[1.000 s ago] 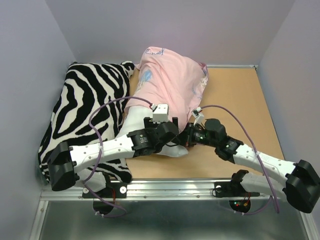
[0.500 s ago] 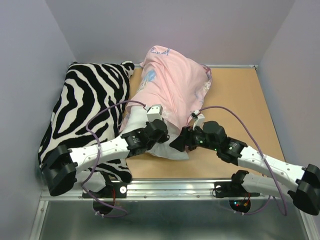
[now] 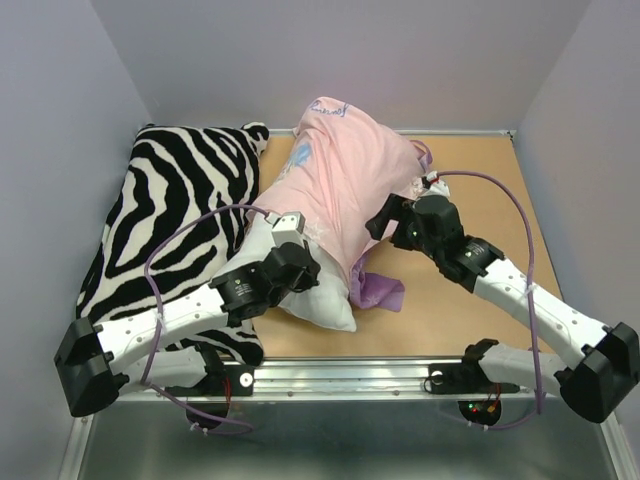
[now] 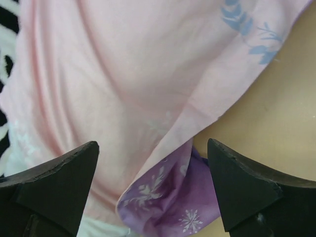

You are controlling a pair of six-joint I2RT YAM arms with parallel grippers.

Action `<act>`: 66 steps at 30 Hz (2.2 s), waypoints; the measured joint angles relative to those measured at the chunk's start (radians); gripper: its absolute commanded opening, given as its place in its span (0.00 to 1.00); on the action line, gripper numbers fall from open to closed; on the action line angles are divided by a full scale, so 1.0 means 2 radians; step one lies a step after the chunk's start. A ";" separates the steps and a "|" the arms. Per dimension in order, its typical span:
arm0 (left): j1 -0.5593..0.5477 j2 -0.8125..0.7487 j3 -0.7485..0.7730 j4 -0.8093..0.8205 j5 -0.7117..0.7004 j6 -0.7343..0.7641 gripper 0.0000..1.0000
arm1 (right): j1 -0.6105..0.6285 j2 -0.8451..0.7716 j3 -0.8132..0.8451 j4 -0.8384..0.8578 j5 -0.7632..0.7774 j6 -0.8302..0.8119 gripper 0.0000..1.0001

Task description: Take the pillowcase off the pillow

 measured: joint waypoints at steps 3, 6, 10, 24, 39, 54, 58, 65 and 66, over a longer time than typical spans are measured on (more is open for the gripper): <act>0.000 -0.007 0.000 -0.011 0.003 0.002 0.00 | -0.035 0.016 -0.010 -0.009 -0.012 0.019 0.95; 0.000 -0.012 0.000 -0.018 0.005 0.004 0.00 | -0.061 0.012 -0.026 0.000 -0.034 0.035 0.94; 0.000 -0.023 0.000 -0.027 0.009 0.007 0.00 | -0.095 0.023 -0.064 0.042 -0.086 0.067 0.92; 0.000 -0.046 0.013 -0.064 0.023 0.021 0.00 | -0.118 0.088 -0.094 0.168 -0.131 0.140 0.74; 0.000 -0.075 0.038 -0.122 0.032 0.037 0.00 | -0.140 0.126 -0.126 0.246 -0.147 0.180 0.01; 0.000 -0.141 0.076 -0.187 0.035 0.042 0.00 | -0.341 0.188 0.055 0.138 -0.168 0.126 0.01; 0.000 -0.154 0.094 -0.205 0.035 0.035 0.00 | -0.405 0.210 0.101 0.072 -0.199 0.126 0.01; -0.001 -0.161 0.133 -0.237 0.020 0.027 0.00 | -0.454 0.232 0.220 -0.031 -0.231 0.124 0.01; -0.001 -0.161 0.140 -0.241 0.016 0.026 0.00 | -0.461 0.232 0.238 -0.045 -0.238 0.124 0.01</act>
